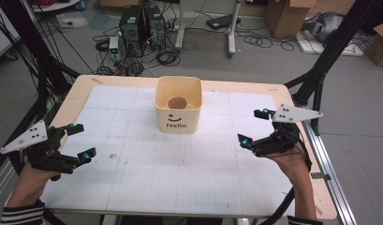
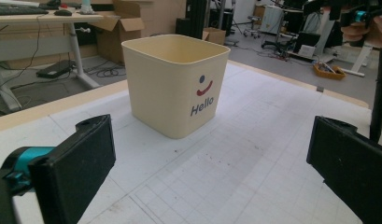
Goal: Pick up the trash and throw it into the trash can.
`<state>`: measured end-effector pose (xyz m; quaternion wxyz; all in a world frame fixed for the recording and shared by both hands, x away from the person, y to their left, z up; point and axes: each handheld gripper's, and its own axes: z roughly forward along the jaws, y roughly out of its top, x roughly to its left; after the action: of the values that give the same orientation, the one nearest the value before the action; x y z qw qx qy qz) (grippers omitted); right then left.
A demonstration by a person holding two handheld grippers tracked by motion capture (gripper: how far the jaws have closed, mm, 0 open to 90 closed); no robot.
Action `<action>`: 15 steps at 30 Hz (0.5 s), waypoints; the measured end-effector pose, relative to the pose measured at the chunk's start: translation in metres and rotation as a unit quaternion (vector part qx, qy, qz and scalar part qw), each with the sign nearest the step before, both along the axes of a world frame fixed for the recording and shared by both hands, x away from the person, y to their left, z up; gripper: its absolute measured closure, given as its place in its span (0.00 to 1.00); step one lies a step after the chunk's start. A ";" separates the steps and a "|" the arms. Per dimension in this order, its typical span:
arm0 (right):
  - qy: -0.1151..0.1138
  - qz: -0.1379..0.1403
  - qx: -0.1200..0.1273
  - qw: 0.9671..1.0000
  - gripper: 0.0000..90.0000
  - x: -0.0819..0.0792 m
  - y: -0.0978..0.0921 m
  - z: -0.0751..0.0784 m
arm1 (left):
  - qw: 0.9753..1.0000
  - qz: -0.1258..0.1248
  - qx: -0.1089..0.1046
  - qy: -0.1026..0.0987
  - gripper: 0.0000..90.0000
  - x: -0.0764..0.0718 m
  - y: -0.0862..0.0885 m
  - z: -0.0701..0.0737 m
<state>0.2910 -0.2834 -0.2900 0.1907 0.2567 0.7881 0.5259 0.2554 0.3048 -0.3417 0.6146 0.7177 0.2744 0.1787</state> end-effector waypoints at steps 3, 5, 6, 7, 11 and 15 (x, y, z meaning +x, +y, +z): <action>-0.011 -0.005 0.021 1.000 0.00 -0.008 -0.010 -0.014 | 1.000 0.000 0.000 0.001 0.02 0.000 0.000 0.000; -0.012 -0.008 0.026 1.000 0.00 -0.011 -0.012 -0.017 | 1.000 0.000 0.002 0.001 0.02 0.000 0.000 0.000; -0.018 -0.012 0.039 0.999 0.00 -0.015 -0.017 -0.024 | 1.000 0.000 0.002 0.001 0.02 0.000 -0.001 0.000; -0.018 -0.012 0.039 0.999 0.00 -0.015 -0.017 -0.024 | 1.000 0.000 0.001 0.001 0.02 0.000 -0.001 -0.001; -0.037 -0.018 0.060 0.997 0.00 -0.026 -0.029 -0.041 | 1.000 -0.001 0.001 0.001 0.02 0.000 -0.001 -0.001; -0.037 -0.021 0.064 0.997 0.00 -0.032 -0.034 -0.052 | 1.000 -0.002 0.003 0.001 0.02 0.000 -0.002 -0.001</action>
<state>0.2587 -0.3172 -0.3420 0.2140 0.2655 0.7399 0.5799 0.2557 0.3033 -0.3425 0.6127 0.7199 0.2736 0.1775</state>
